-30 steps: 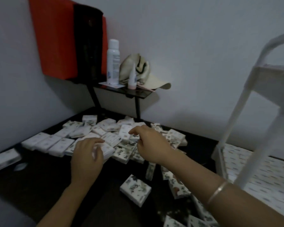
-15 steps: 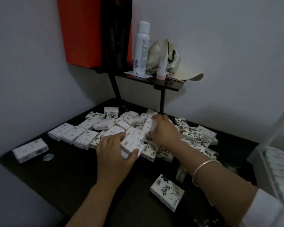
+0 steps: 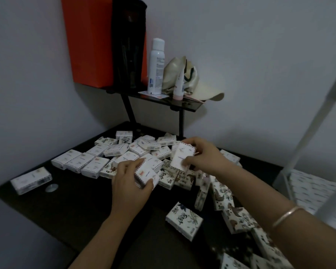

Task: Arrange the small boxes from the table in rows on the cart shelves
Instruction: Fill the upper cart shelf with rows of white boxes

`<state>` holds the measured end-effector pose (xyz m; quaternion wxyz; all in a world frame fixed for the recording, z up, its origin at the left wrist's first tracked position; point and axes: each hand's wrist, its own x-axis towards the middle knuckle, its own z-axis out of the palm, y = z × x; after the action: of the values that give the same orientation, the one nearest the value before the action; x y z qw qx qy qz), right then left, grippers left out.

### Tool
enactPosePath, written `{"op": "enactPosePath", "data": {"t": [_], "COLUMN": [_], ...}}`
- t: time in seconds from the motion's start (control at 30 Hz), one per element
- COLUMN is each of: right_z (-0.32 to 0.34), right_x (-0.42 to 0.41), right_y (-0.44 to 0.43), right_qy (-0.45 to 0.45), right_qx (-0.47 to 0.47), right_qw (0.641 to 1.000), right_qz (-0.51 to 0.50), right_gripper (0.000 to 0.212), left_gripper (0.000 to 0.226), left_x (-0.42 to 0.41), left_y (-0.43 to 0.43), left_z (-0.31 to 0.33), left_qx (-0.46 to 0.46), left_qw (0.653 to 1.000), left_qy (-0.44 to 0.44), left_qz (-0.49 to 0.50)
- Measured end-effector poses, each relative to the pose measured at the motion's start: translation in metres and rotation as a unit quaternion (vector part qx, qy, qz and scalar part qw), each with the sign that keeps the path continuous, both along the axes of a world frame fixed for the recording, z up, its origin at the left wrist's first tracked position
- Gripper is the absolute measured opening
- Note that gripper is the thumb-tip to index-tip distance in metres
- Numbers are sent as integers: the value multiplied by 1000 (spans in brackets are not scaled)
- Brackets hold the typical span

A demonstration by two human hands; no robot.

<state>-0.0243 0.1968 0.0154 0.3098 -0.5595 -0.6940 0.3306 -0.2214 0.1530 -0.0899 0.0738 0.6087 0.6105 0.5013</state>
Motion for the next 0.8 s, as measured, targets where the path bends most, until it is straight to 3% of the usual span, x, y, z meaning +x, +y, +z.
{"op": "enactPosePath", "data": {"t": [0.17,0.3,0.37,0.5,0.6,0.8], "right_z": [47,88,107,149,181,234], "right_x": [19,40,52,85,117,190], "right_y": [-49,-92,-113,-161,-192,-219], "right_qy": [62,97,103,85,85,160], "right_qx": [12,50,79,146,175,240], "right_qw": [998,993,991,985,981,954], "right_qz": [29,41,34,35,18,-78], "right_gripper": [33,29,31,58,47,27], "left_gripper": [58,54,47,39,46,35], "left_x": [12,39,60,105,139,203], "left_y": [-13,-28,-37,-56,-70,-78], "left_z": [28,69,99,168,215,309], "left_qx": [-2,-10,11,101,142,226], "left_qw": [993,971,961,934,911,876], "left_qy": [-106,-197,-195,-187,-170,-120], "left_qz": [-41,-133,-193,-286,-347,-409]}}
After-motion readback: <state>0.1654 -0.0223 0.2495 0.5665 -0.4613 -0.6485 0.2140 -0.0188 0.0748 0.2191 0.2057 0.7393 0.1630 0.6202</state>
